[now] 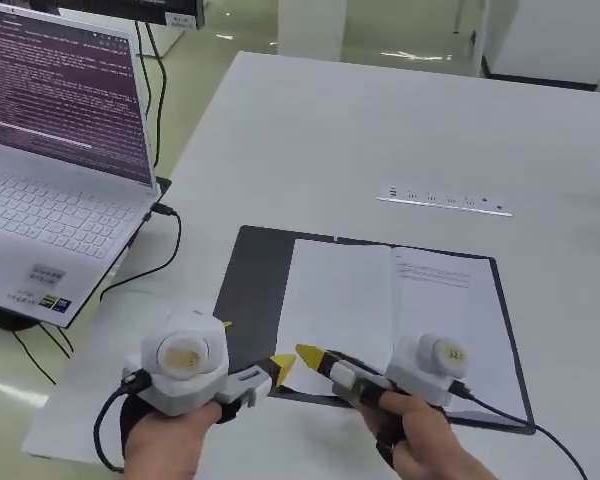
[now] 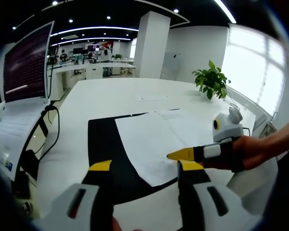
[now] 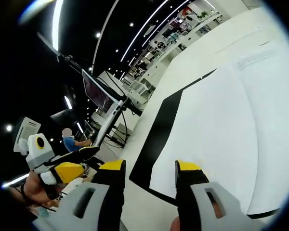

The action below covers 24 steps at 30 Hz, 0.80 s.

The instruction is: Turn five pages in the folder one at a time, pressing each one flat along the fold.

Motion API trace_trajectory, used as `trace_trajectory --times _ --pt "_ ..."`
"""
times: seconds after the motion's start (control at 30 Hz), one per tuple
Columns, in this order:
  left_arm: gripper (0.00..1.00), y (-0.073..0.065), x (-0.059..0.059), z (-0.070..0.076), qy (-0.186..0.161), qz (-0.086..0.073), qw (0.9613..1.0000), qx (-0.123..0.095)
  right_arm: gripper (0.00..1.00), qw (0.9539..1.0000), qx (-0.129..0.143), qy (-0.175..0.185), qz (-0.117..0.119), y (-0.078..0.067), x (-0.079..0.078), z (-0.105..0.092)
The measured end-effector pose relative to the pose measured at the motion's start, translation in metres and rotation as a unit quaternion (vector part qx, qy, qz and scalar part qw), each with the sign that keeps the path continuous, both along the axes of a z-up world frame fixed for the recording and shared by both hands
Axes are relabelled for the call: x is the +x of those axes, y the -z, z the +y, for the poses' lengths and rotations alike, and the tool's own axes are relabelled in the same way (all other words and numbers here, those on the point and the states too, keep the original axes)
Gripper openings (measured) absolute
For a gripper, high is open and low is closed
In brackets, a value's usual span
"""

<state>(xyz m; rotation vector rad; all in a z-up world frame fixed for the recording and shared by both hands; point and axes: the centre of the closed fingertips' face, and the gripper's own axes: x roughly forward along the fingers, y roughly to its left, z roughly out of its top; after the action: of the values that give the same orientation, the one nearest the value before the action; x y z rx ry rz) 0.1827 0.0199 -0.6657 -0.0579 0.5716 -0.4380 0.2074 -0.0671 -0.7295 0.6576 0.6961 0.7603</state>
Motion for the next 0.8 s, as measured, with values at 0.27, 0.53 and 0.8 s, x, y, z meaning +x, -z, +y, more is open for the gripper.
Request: trace_trajectory --times 0.27,0.53,0.8 --pt "0.34 0.003 0.006 -0.003 0.048 -0.009 0.9987 0.016 0.34 0.999 -0.023 0.035 -0.019 -0.009 0.005 -0.035" --pt "0.16 0.023 0.012 -0.01 0.074 0.014 0.9968 0.026 0.31 0.9973 -0.041 0.06 -0.014 -0.003 0.01 -0.06" --pt "0.0 0.05 0.014 -0.024 0.087 0.056 0.9944 0.021 0.25 0.9965 -0.038 0.074 -0.001 0.005 0.011 -0.073"
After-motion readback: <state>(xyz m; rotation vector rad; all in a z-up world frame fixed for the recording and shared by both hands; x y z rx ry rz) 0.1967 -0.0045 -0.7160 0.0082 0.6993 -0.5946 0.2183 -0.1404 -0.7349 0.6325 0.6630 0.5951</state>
